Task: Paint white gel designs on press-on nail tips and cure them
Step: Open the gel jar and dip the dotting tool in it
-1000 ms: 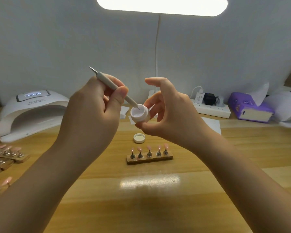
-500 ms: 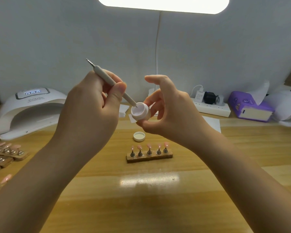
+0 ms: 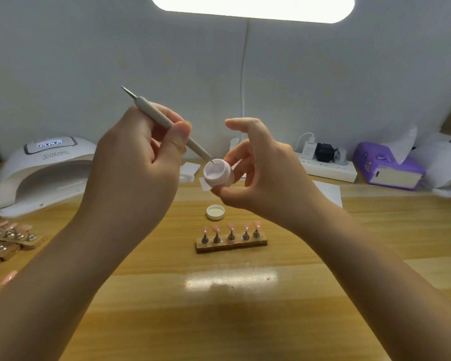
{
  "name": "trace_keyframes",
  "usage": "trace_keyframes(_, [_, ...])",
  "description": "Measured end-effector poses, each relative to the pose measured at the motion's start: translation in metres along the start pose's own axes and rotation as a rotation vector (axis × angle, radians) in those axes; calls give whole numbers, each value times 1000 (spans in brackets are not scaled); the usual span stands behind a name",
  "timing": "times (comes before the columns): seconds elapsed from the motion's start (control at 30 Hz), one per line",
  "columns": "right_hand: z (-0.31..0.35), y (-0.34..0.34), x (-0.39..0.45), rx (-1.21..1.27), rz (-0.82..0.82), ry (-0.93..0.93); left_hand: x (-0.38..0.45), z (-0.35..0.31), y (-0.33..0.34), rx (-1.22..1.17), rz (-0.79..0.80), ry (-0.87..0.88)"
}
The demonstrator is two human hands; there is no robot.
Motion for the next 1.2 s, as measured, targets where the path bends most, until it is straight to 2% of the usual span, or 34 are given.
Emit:
trace_keyframes(0.17, [1, -2, 0, 36, -27, 34, 4, 4, -3, -159, -51, -67])
trace_keyframes(0.3, [2, -4, 0, 66, -34, 55, 8, 9, -3, -300, -94, -203])
trace_keyframes(0.43, [3, -5, 0, 88, -39, 60, 9, 12, -3, -336, -99, -247])
trace_keyframes(0.87, [7, -5, 0, 92, -39, 67, -4, -4, 0, -52, 59, 113])
trace_keyframes(1.2, [7, -7, 0, 71, -46, 74, -4, -6, -1, 8, 90, 175])
Point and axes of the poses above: each hand's wrist, its own x-axis towards the middle knuckle, its own y-axis out of the palm, z = x × y, the point moved 1 cm from there along x, towards the middle knuckle
